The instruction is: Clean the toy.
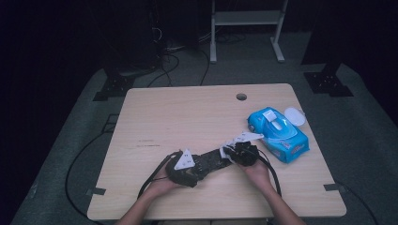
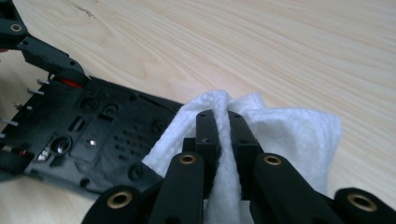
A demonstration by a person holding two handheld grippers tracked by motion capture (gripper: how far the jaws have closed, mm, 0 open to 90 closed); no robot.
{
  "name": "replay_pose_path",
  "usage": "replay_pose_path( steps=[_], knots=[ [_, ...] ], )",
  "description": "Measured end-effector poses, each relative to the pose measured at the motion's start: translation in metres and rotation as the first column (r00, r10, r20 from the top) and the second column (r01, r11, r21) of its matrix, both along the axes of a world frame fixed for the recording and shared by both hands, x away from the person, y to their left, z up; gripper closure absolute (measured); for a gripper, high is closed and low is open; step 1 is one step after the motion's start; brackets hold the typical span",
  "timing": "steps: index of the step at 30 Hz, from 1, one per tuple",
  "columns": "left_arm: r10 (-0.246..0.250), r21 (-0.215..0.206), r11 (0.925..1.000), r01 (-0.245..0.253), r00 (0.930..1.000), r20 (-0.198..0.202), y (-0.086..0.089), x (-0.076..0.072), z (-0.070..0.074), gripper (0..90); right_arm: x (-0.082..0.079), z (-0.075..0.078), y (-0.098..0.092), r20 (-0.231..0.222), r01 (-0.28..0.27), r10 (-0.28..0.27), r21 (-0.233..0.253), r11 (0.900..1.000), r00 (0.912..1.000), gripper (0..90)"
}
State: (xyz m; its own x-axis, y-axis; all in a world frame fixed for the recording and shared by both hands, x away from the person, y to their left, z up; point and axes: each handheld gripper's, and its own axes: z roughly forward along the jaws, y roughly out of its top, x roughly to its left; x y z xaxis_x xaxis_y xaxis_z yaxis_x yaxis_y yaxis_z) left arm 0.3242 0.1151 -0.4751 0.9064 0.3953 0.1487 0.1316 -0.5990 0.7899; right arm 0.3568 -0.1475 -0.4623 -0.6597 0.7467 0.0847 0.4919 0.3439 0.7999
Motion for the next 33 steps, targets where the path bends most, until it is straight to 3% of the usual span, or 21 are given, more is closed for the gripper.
replay_pose_path(
  steps=[7,15,20,26,29,33],
  knots=[
    [0.007,0.008,0.9999,-0.007,1.0,-0.001,0.0,0.0,-0.001,24.5,-0.019,0.003,0.0,-0.005,-0.061,0.061,-0.021,0.998,0.9981,84.5],
    [0.01,0.003,0.9999,-0.01,0.9999,-0.006,0.001,0.001,-0.001,24.5,-0.031,0.004,-0.012,-0.031,-0.077,0.076,-0.038,0.996,0.9966,84.4],
    [0.002,0.004,1.0,-0.002,1.0,0.001,-0.001,0.001,0.0,24.6,-0.02,0.008,-0.008,-0.019,-0.056,0.055,-0.017,0.998,0.9983,84.4],
    [-0.007,0.011,0.9999,0.007,1.0,-0.001,0.0,0.0,-0.001,24.6,0.004,0.009,0.015,-0.001,-0.035,0.035,-0.013,0.999,0.9994,84.4],
    [-0.004,0.002,1.0,0.004,1.0,-0.005,0.001,0.001,0.001,24.7,0.012,0.004,0.013,-0.017,0.001,-0.001,0.003,1.0,0.9999,84.4],
    [-0.002,0.01,1.0,0.002,1.0,-0.009,0.001,0.001,0.0,24.6,0.012,0.002,-0.003,-0.03,0.03,-0.029,0.006,1.0,0.9991,84.4]
  ],
)
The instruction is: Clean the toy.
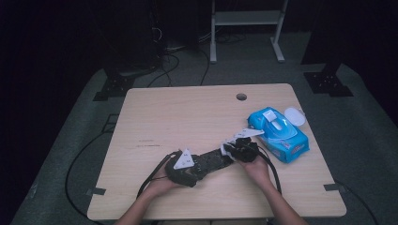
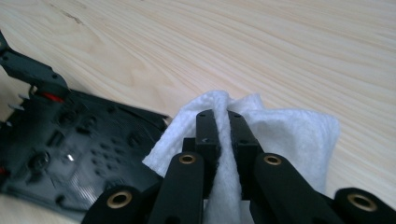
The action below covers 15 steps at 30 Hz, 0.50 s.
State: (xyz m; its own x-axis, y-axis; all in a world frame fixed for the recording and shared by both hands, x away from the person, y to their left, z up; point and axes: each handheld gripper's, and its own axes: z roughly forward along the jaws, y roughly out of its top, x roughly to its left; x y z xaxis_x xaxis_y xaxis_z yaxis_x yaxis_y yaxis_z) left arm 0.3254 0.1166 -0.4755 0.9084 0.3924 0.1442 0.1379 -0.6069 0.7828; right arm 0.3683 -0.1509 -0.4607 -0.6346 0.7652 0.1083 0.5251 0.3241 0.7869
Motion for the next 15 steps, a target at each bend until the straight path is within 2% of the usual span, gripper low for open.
replay_pose_path(
  steps=[5,10,13,15],
  knots=[
    [0.002,-0.006,1.0,-0.002,1.0,-0.005,0.001,0.001,0.001,24.6,-0.016,-0.003,-0.016,-0.009,-0.01,0.01,-0.01,1.0,0.9999,84.4],
    [0.011,-0.005,0.9999,-0.011,0.9999,-0.007,0.0,0.001,0.0,24.6,-0.031,-0.004,-0.022,-0.011,-0.044,0.043,-0.039,0.998,0.999,84.4],
    [0.01,-0.002,0.9999,-0.01,0.9999,-0.007,0.0,0.001,0.0,24.6,-0.032,-0.001,-0.021,-0.011,-0.054,0.054,-0.048,0.997,0.9985,84.4],
    [0.008,0.001,1.0,-0.008,1.0,-0.006,0.0,0.001,-0.001,24.6,-0.028,0.001,-0.02,-0.006,-0.046,0.046,-0.031,0.998,0.9989,84.3]
  ],
)
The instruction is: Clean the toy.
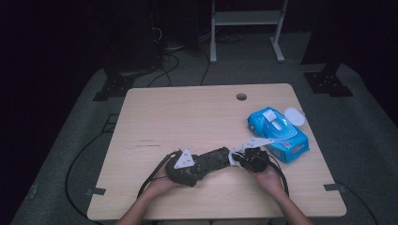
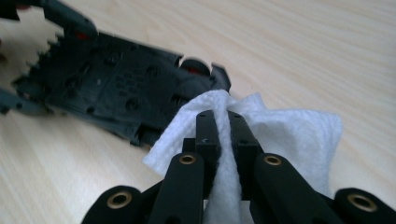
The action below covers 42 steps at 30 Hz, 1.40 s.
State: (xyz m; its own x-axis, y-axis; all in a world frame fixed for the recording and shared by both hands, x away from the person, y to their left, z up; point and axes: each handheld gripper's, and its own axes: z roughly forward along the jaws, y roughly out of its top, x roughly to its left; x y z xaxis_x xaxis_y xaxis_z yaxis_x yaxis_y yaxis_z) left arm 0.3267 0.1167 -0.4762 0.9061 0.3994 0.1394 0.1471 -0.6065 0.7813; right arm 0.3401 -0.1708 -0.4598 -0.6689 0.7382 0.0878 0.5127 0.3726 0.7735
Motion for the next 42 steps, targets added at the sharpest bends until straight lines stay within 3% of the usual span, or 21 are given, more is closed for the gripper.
replay_pose_path(
  steps=[6,12,17,22,28,33,38,42],
  knots=[
    [-0.013,0.009,0.9999,0.013,0.9998,0.015,-0.001,-0.001,0.001,24.6,0.021,0.005,0.016,0.01,0.023,-0.024,0.065,0.998,0.9997,84.4],
    [-0.017,-0.008,0.9998,0.018,0.9998,0.006,0.001,-0.001,0.002,24.7,0.033,0.0,0.029,0.002,0.024,-0.024,0.05,0.998,0.9997,84.3],
    [-0.013,-0.008,0.9999,0.013,0.9999,-0.011,0.002,0.0,0.001,24.7,0.021,-0.002,0.019,0.004,0.018,-0.018,0.044,0.999,0.9998,84.3],
    [-0.011,-0.007,0.9999,0.011,0.9999,-0.004,0.001,0.0,0.002,24.6,0.002,-0.004,0.007,0.0,0.001,-0.001,0.028,1.0,1.0,84.3],
    [-0.01,-0.002,0.9999,0.01,0.9999,-0.014,0.001,0.002,0.0,24.5,-0.008,0.003,0.021,0.008,-0.072,0.071,0.018,0.997,0.9974,84.3],
    [-0.012,-0.016,0.9998,0.012,0.9999,-0.005,0.002,0.002,0.002,24.4,-0.01,0.001,0.025,0.03,-0.088,0.089,-0.019,0.996,0.9956,84.0],
    [0.003,-0.065,0.9979,-0.007,0.9979,-0.065,0.007,0.005,0.004,24.0,-0.012,-0.002,0.023,0.033,-0.082,0.082,-0.007,0.997,0.9961,84.0],
    [0.011,-0.109,0.9938,-0.026,0.9917,-0.128,0.013,0.009,0.007,19.2,-0.014,-0.002,0.023,0.04,-0.084,0.084,-0.014,0.996,0.9956,84.0]
  ],
)
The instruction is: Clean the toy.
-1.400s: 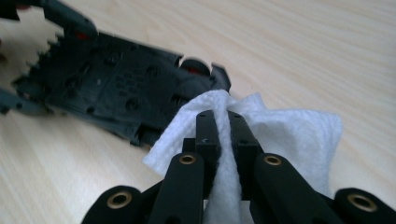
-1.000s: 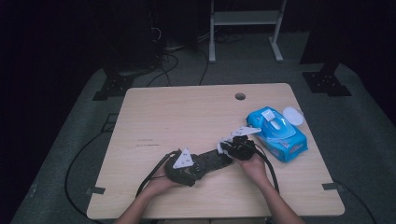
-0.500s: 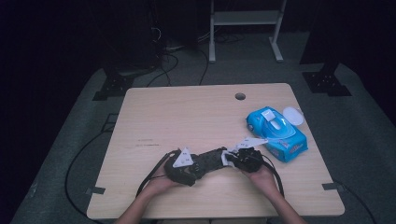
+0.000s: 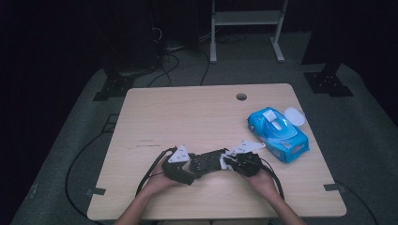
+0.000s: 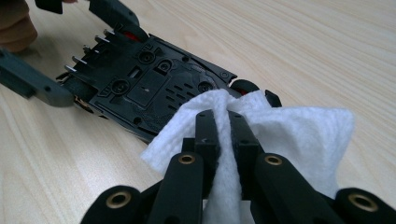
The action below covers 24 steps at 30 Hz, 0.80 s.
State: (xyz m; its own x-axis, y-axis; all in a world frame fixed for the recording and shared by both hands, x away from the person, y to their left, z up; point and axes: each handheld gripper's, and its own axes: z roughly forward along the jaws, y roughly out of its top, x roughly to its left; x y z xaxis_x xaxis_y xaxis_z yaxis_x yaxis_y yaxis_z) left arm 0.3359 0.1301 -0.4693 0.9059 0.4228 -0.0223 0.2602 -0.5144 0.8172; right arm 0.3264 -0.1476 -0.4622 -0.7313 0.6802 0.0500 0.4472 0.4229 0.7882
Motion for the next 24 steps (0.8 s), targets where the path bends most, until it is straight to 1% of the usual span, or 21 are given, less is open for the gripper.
replay_pose_path(
  steps=[2,4,6,8,10,11,13,15,16,18,19,20,22,23,24],
  knots=[
    [0.012,-0.044,0.9989,-0.014,0.9981,-0.06,0.003,0.004,0.0,18.2,0.0,0.0,0.0,0.009,-0.002,0.002,-0.002,1.0,1.0,84.0],
    [0.015,-0.063,0.9978,-0.022,0.9935,-0.113,0.005,0.009,0.0,17.7,0.0,0.0,0.0,0.007,-0.001,0.001,-0.002,1.0,1.0,84.0],
    [0.017,-0.081,0.9963,-0.029,0.9893,-0.145,0.008,0.012,-0.001,17.7,0.001,-0.001,-0.001,0.01,-0.002,0.002,-0.003,1.0,1.0,84.0],
    [0.022,-0.087,0.9955,-0.037,0.9856,-0.168,0.009,0.015,0.0,17.8,0.001,0.0,-0.001,0.006,-0.005,0.005,-0.007,1.0,1.0,83.8],
    [0.03,-0.077,0.996,-0.045,0.9829,-0.182,0.01,0.017,0.0,17.9,0.001,0.001,-0.001,0.007,-0.013,0.013,-0.025,1.0,0.9999,83.4],
    [0.029,-0.081,0.9957,-0.044,0.982,-0.187,0.01,0.017,0.0,18.4,0.001,0.002,0.0,0.004,-0.018,0.018,-0.029,0.999,0.9998,83.5],
    [0.028,-0.079,0.9959,-0.044,0.9823,-0.185,0.011,0.018,0.0,20.3,0.0,0.003,0.0,0.004,-0.032,0.032,-0.042,0.999,0.9995,83.5],
    [0.025,-0.082,0.9958,-0.041,0.9808,-0.193,0.011,0.018,0.0,21.0,-0.001,0.005,-0.001,0.006,-0.034,0.034,-0.035,0.999,0.9994,83.4],
    [0.018,-0.084,0.9958,-0.035,0.9801,-0.198,0.011,0.018,0.0,22.2,-0.001,0.005,-0.001,0.007,-0.034,0.034,-0.022,0.999,0.9994,83.5],
    [0.014,-0.085,0.9959,-0.031,0.9795,-0.201,0.01,0.018,-0.001,23.0,-0.003,0.007,0.0,0.006,-0.035,0.035,-0.017,0.999,0.9994,83.5],
    [0.019,-0.079,0.9963,-0.035,0.9799,-0.199,0.009,0.017,-0.001,22.9,-0.002,0.006,-0.001,0.006,-0.041,0.041,-0.023,0.999,0.9991,83.3],
    [0.018,-0.078,0.9964,-0.034,0.9801,-0.198,0.009,0.018,-0.001,22.9,-0.002,0.005,-0.001,-0.002,-0.043,0.043,-0.023,0.999,0.9991,83.3],
    [0.012,-0.094,0.995,-0.032,0.9787,-0.205,0.011,0.019,0.0,23.5,-0.001,0.004,-0.002,-0.005,-0.045,0.045,-0.022,0.999,0.999,83.2],
    [0.016,-0.104,0.9938,-0.039,0.9777,-0.209,0.012,0.02,0.0,23.5,-0.001,0.004,-0.003,-0.013,-0.041,0.04,-0.019,0.999,0.9991,83.2],
    [0.017,-0.114,0.9925,-0.043,0.9761,-0.217,0.014,0.022,0.0,23.3,-0.001,0.003,-0.003,-0.011,-0.042,0.042,-0.02,0.999,0.9991,83.0]
  ],
)
